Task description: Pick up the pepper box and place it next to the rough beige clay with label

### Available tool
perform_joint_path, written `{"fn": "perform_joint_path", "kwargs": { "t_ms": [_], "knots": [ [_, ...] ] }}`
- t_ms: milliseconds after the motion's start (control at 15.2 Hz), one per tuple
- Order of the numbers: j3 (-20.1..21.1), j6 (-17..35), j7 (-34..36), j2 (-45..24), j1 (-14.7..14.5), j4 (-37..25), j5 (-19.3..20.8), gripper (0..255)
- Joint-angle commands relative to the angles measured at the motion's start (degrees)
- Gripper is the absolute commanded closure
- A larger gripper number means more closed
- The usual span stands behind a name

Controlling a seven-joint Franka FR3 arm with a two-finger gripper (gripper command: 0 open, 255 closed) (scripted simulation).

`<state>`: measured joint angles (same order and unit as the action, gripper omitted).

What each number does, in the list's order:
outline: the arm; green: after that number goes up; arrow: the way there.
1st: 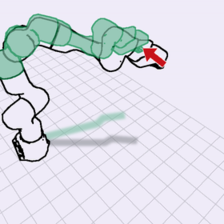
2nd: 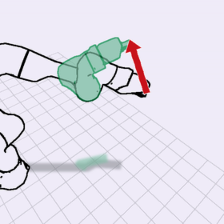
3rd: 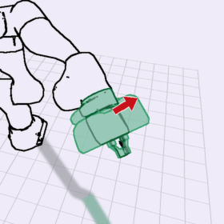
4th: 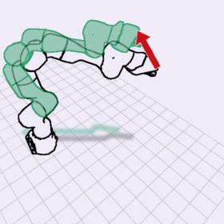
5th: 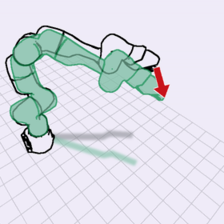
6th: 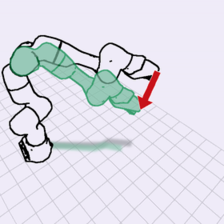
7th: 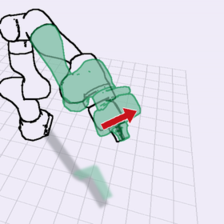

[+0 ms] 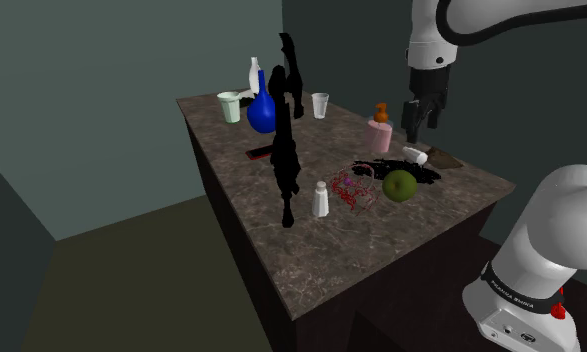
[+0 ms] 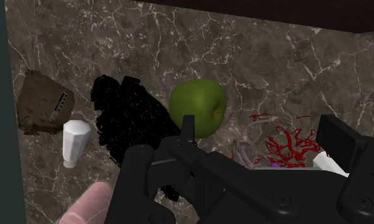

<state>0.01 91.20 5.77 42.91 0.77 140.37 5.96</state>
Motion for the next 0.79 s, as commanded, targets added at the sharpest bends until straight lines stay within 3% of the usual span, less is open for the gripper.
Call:
{"fn": "perform_joint_path", "kwargs": {
  "t_ms": [0,726],
  "knots": [
    [0.0,0.0,0.0,0.0,0.0,0.0,0.0,0],
    [4.9,13.5,1.5,-21.6,-4.5,-6.7,-3.0,0]
  ]
}}
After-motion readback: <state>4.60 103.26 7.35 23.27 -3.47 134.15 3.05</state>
